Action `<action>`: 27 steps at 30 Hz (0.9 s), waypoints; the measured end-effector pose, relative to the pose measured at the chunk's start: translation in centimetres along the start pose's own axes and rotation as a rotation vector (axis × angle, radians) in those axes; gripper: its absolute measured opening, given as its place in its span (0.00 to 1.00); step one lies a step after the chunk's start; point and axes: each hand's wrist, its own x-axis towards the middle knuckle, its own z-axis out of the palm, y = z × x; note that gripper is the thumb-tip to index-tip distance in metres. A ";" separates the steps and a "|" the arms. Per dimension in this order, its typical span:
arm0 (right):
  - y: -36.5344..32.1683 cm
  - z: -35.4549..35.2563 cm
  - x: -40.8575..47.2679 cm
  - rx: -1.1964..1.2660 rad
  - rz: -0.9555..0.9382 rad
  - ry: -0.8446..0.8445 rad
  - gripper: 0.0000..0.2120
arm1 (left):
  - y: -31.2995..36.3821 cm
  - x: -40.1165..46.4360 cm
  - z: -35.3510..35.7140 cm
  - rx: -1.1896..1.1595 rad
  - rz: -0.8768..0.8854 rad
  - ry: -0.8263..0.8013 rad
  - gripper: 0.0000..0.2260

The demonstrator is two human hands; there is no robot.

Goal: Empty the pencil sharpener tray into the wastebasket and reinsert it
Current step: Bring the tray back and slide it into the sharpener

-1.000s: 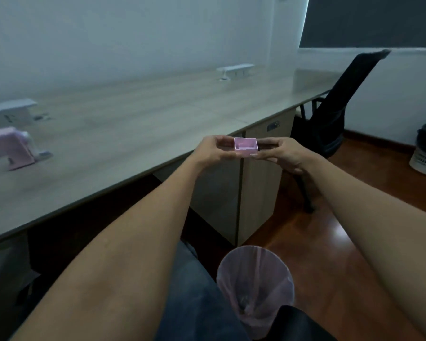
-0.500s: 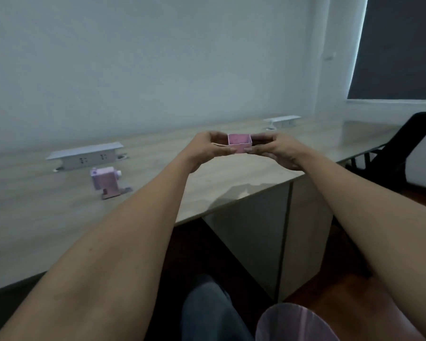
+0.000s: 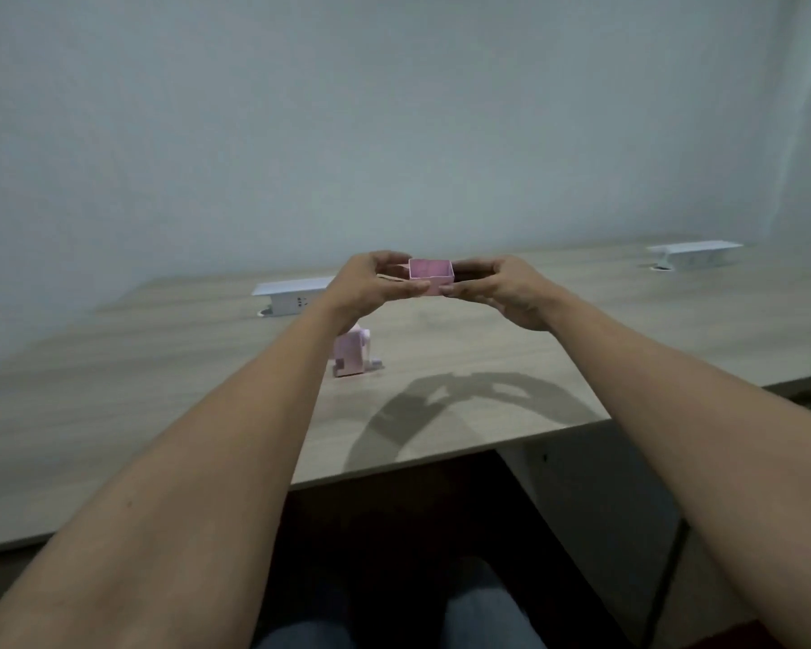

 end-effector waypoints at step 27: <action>12.0 10.3 10.8 -0.016 0.125 -0.111 0.27 | -17.9 -6.7 -12.4 -0.001 -0.423 0.264 0.19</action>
